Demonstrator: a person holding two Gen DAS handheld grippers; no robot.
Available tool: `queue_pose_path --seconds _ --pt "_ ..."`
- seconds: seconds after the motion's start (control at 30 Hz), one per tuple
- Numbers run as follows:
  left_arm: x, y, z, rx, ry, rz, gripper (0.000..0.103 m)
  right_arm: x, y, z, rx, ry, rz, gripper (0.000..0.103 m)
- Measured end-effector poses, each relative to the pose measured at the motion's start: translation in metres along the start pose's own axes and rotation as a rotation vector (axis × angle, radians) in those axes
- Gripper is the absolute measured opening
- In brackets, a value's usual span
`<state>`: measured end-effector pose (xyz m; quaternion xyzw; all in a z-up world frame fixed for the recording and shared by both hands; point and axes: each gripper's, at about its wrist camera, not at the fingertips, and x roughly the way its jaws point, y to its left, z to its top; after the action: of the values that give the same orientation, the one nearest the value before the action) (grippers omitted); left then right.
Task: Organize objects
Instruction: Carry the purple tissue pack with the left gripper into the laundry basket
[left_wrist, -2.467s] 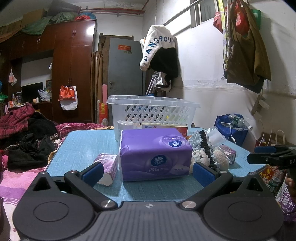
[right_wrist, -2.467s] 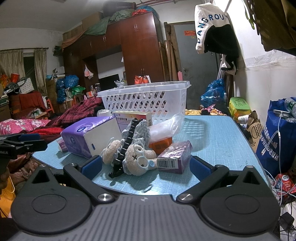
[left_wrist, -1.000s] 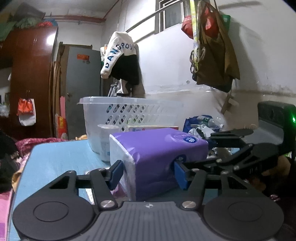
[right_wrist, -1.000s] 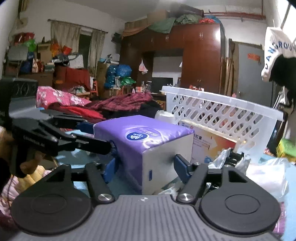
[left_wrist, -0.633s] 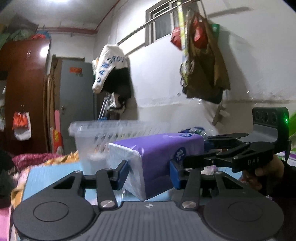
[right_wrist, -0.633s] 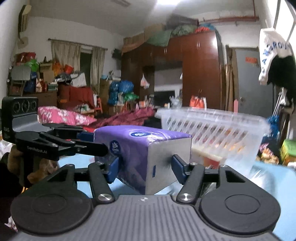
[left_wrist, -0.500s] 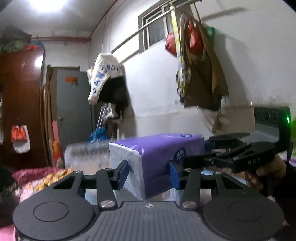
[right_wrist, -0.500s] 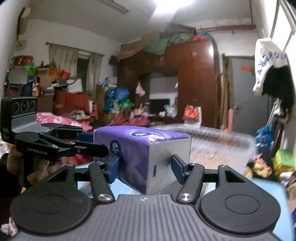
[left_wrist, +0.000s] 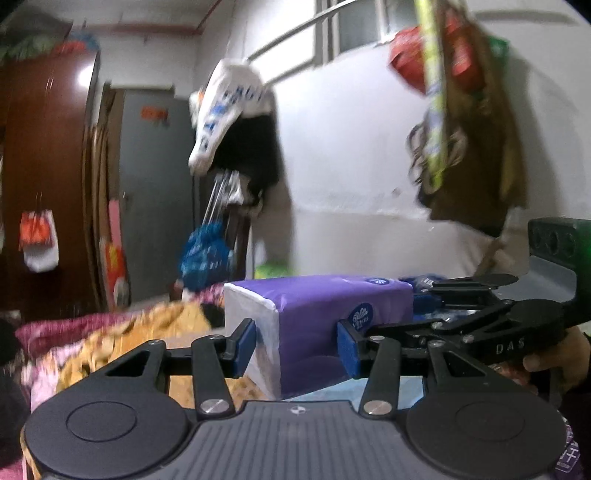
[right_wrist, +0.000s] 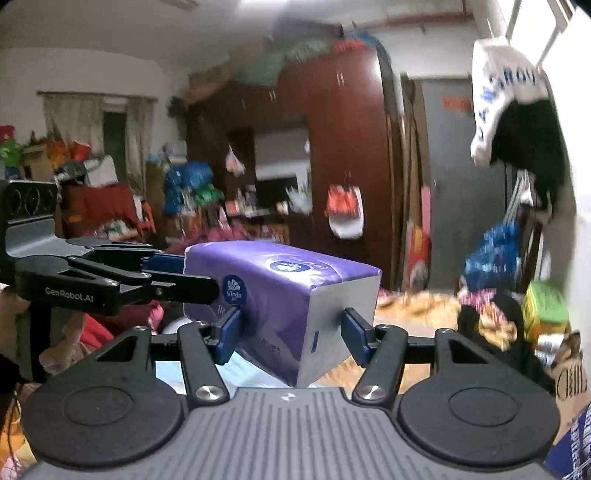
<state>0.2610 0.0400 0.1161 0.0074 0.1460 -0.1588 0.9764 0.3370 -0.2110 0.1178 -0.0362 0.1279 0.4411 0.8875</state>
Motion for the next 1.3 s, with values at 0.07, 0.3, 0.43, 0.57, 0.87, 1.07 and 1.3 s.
queue_pose_path --seconds 0.07,0.3,0.43,0.57,0.87,1.07,1.3 --pt "0.015 0.009 -0.004 -0.027 0.039 0.005 0.051 0.018 -0.003 -0.005 0.006 0.042 -0.009 0.062" --pt "0.056 0.016 -0.016 -0.023 0.18 0.078 0.054 0.051 -0.013 -0.025 -0.037 0.173 -0.06 0.062" --pt "0.066 0.021 -0.021 -0.024 0.24 0.101 0.054 0.058 -0.016 -0.036 -0.047 0.231 -0.06 0.06" --pt "0.069 0.02 -0.024 -0.019 0.265 0.096 0.054 0.054 -0.013 -0.03 -0.076 0.255 -0.082 0.059" --pt "0.068 0.011 -0.024 0.006 0.248 0.117 0.055 0.059 -0.008 -0.019 -0.115 0.295 -0.115 0.057" --pt "0.041 0.003 -0.011 0.037 0.165 0.184 0.071 0.041 -0.003 -0.015 -0.16 0.259 -0.151 0.077" --pt "-0.056 -0.034 -0.024 0.026 -0.003 0.158 0.088 -0.056 -0.009 -0.024 0.002 -0.004 -0.179 0.103"
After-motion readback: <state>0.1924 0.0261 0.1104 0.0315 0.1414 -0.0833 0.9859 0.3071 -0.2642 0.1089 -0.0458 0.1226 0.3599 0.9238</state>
